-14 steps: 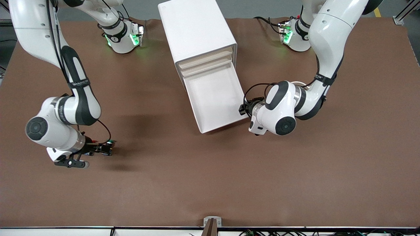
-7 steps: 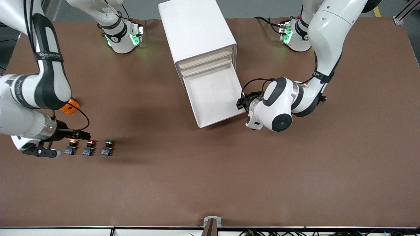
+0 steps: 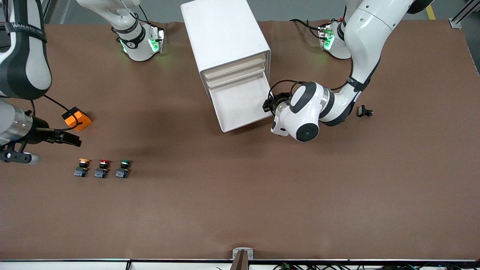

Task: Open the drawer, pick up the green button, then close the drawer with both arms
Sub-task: 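Push the drawer closed with the left gripper while the right gripper withdraws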

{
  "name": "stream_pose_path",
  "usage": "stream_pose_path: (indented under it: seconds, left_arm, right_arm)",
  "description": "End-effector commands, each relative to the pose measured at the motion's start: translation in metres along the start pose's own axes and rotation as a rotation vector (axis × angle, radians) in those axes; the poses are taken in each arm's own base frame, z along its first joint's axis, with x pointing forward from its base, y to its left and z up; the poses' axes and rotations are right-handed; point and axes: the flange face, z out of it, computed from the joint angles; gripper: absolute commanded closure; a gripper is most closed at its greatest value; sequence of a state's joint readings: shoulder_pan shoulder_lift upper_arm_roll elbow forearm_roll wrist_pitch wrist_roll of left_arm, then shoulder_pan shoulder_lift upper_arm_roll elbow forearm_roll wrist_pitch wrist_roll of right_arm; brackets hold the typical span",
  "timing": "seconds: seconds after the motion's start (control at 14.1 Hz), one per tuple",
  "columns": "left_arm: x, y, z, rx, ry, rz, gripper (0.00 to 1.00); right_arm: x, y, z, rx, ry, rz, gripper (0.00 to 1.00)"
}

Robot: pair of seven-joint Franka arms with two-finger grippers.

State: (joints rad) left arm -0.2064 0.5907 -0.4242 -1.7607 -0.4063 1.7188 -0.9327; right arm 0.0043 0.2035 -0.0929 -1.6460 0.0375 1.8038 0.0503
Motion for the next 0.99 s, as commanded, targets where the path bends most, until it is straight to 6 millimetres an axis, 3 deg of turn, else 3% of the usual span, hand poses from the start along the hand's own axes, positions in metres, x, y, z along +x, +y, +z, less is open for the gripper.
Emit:
stream_pose_path:
  seconds: [0.0,0.14,0.42,0.64,0.78,0.85,0.92]
  left_arm:
    - [-0.034,0.019,0.031,-0.015,-0.062,0.001,1.0]
    - [-0.038,0.019,0.041,0.003,-0.067,0.006,1.0]
    - [-0.047,0.023,0.05,0.021,-0.07,0.021,1.0]
    - [-0.049,0.024,0.055,0.031,-0.074,0.024,0.76]
    - [-0.05,0.024,0.055,0.032,-0.075,0.027,0.21]
    - [-0.048,0.023,0.053,0.028,-0.074,0.027,0.0]
    - [-0.047,0.024,0.048,0.02,-0.07,0.027,0.0]
  right_arm:
    - [-0.017,0.009,-0.029,-0.001,0.021,-0.01,0.0]
    - [-0.024,0.014,-0.041,0.005,0.022,-0.023,0.0]
    - [-0.024,0.013,-0.038,0.004,0.015,-0.039,0.0]
    - [-0.024,0.016,-0.04,0.003,0.019,-0.033,0.0]
    - [-0.024,0.015,-0.04,0.003,0.022,-0.034,0.0]
    - [-0.023,0.015,-0.041,0.003,0.027,-0.034,0.0]
    - [-0.022,0.015,-0.041,0.002,0.027,-0.033,0.0]
